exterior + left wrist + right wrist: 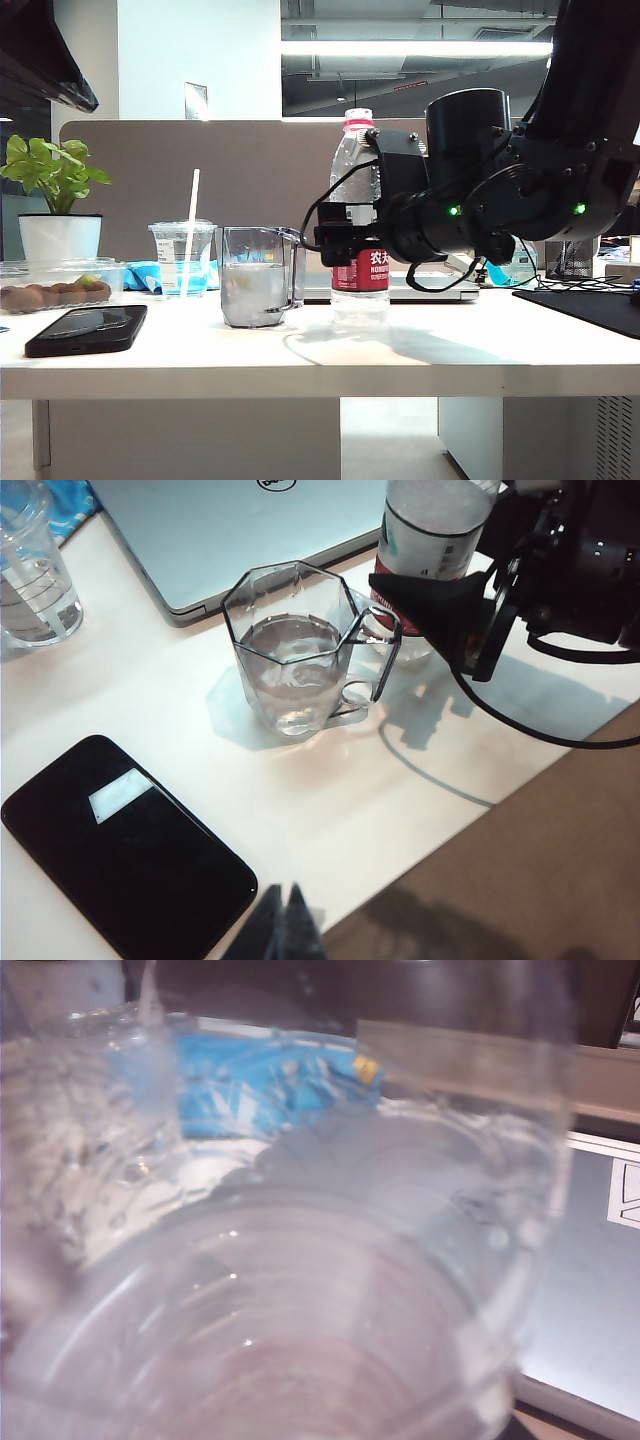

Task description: Pick up the mineral water bottle on the table and pour water into the mug until it's half full.

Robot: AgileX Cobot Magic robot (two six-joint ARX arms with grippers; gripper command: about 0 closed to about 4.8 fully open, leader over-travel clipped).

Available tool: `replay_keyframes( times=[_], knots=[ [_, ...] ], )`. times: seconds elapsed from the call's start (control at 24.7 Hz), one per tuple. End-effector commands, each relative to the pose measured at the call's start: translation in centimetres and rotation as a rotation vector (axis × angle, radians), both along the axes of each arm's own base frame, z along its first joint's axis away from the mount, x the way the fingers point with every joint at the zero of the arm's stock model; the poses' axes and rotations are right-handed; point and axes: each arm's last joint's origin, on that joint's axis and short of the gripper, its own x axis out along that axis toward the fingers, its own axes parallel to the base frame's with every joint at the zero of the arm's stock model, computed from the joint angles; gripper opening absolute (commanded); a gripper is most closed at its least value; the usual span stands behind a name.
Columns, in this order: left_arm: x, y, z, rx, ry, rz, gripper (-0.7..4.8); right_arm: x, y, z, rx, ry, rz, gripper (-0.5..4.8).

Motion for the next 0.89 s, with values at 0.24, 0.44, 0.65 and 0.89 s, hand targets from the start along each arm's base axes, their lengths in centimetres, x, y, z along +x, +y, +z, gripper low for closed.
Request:
replay_keyframes(
  times=[0.24,0.44,0.65,0.89],
  knots=[
    [-0.4,0.1,0.6,-0.012,-0.032,-0.003,-0.04,-0.2,0.0,0.5,0.005,-0.021,0.001,4.79],
    [-2.2,0.9,2.2,-0.019,-0.151,0.056,-0.04,-1.7,-0.8,0.9,-0.022,-0.015,0.002,4.79],
    [-5.0,2.1,3.6,-0.046,-0.241,0.160,-0.04,-3.9,-2.2,1.8,-0.031,-0.015,-0.040,4.79],
    [-9.4,3.9,4.6,-0.056,-0.361,0.282,-0.04,-7.7,-4.2,3.8,-0.014,-0.042,-0.040,4.79]
  ],
)
